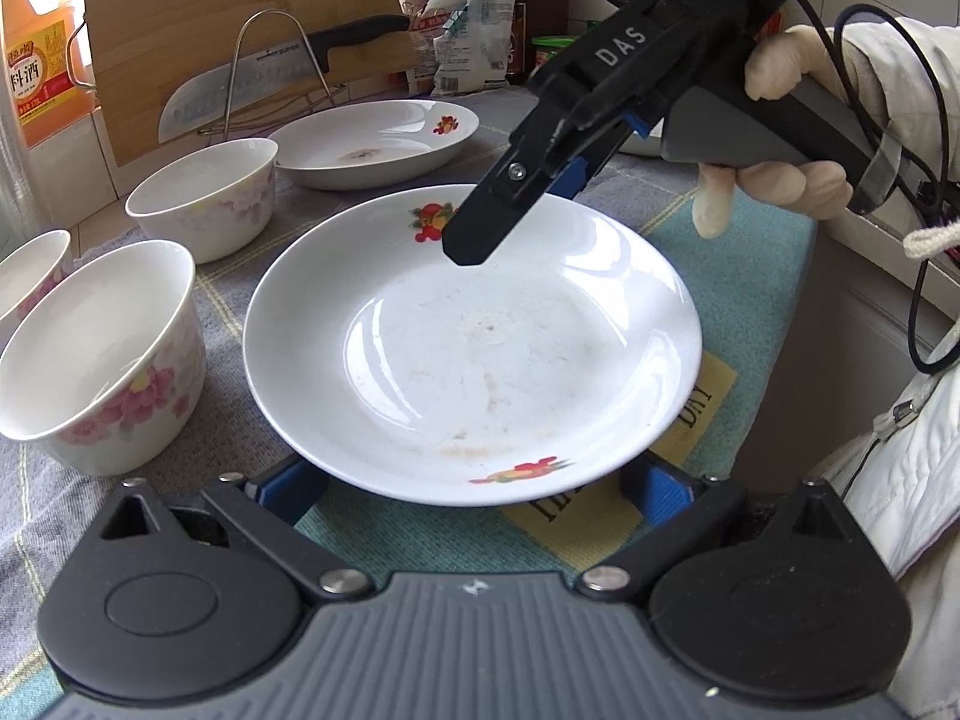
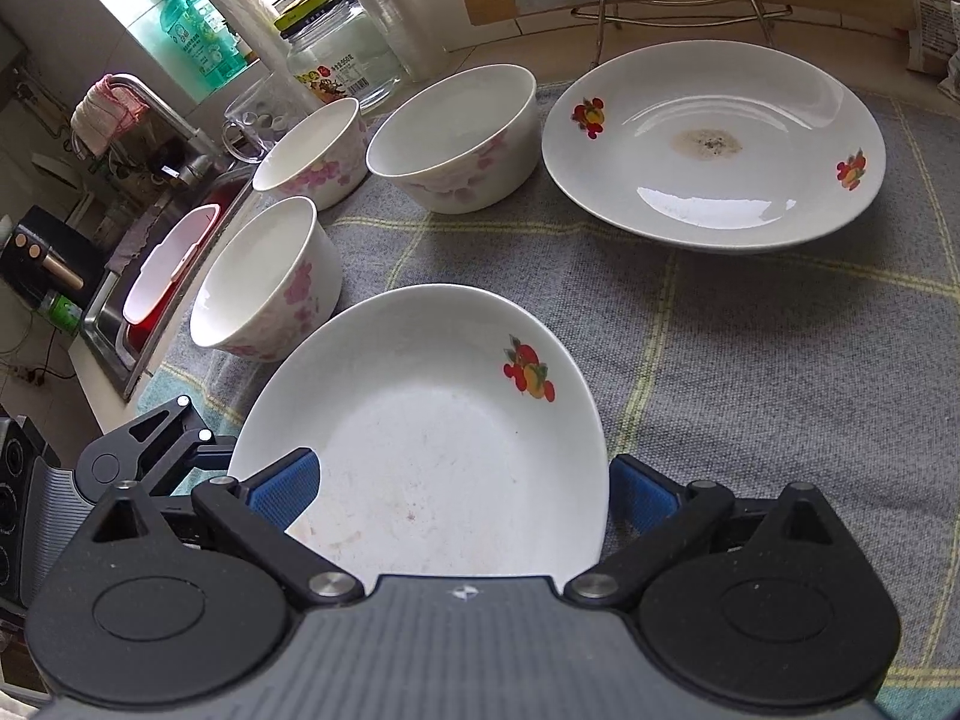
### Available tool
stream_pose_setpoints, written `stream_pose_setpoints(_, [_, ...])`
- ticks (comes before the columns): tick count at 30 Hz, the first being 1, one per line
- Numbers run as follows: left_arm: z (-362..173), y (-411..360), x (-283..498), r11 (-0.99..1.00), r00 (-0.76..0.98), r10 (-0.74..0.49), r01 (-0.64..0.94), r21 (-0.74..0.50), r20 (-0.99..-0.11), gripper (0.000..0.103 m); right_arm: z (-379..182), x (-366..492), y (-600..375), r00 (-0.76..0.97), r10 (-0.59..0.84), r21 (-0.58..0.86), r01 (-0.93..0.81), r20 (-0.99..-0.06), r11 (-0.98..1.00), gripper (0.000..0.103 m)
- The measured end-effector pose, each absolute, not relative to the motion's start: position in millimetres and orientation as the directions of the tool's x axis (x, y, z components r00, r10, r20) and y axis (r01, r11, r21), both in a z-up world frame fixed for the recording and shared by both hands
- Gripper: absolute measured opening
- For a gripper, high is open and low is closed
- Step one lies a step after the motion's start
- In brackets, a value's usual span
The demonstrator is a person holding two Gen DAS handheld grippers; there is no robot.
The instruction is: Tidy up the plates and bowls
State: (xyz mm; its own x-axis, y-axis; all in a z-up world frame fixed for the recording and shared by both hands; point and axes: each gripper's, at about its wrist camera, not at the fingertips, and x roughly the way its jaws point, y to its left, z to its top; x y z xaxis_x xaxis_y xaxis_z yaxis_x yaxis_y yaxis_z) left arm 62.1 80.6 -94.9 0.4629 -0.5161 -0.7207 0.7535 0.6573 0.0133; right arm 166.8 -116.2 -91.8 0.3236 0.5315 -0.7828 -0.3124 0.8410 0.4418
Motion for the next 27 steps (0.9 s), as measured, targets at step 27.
stream_pose_setpoints(27, [-94.1,82.9,69.8,0.611,0.452,-0.544,0.791,0.035,-0.707,0.103,-89.4,180.9,-106.6,0.218,0.539,0.465,-0.312,-0.813,0.828,0.103])
